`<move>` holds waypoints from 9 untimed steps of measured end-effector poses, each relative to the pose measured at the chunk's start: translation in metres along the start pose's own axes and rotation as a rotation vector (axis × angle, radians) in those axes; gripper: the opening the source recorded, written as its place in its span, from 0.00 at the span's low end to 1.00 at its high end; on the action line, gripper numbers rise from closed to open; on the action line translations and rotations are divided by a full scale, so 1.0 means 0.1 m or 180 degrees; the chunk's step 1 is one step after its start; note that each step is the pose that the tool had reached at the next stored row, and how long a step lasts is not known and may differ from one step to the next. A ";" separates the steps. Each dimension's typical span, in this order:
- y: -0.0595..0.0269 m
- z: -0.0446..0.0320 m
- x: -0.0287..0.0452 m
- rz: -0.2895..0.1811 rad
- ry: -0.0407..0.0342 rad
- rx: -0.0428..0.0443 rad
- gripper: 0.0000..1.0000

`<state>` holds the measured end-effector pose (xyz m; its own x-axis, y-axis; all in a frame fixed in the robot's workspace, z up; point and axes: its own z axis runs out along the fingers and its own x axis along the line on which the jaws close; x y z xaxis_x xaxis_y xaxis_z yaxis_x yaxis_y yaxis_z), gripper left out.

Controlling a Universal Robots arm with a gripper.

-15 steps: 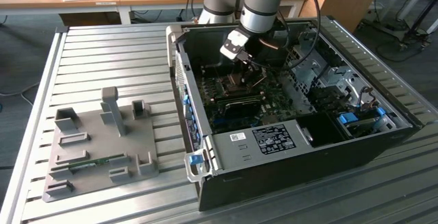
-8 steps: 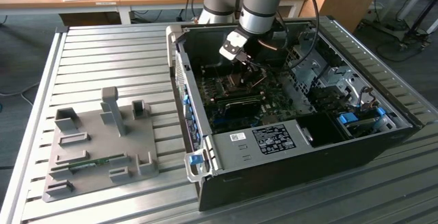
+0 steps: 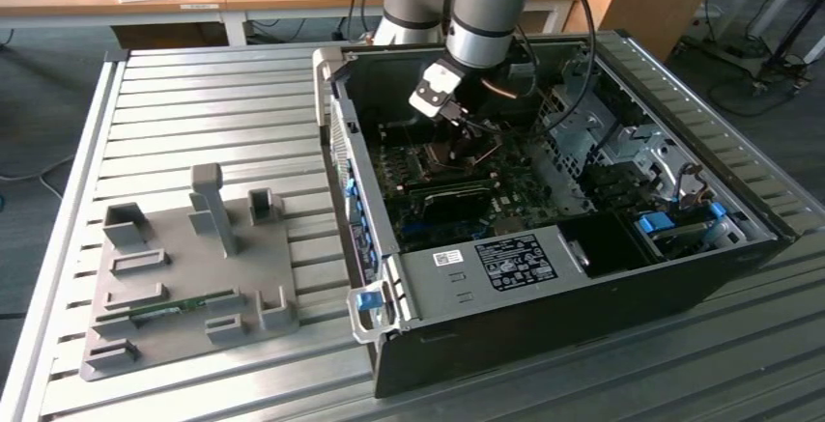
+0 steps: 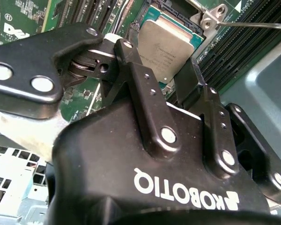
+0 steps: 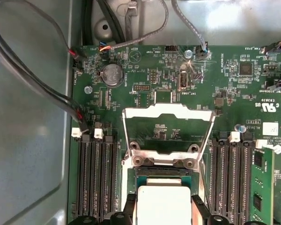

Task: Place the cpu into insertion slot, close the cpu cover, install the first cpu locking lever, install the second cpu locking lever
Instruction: 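Place the cpu into insertion slot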

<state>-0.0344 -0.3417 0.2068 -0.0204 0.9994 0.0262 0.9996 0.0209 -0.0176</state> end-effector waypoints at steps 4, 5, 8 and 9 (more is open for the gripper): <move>0.000 0.017 0.000 0.0038 -0.0007 -0.0001 0.54; 0.000 0.019 0.001 0.0039 -0.0017 -0.0001 0.54; 0.000 0.022 0.003 0.0038 -0.0020 -0.0001 0.54; 0.000 0.027 0.004 0.0038 -0.0019 -0.0001 0.54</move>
<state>-0.0345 -0.3412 0.2041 -0.0084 0.9998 0.0199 0.9998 0.0088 -0.0175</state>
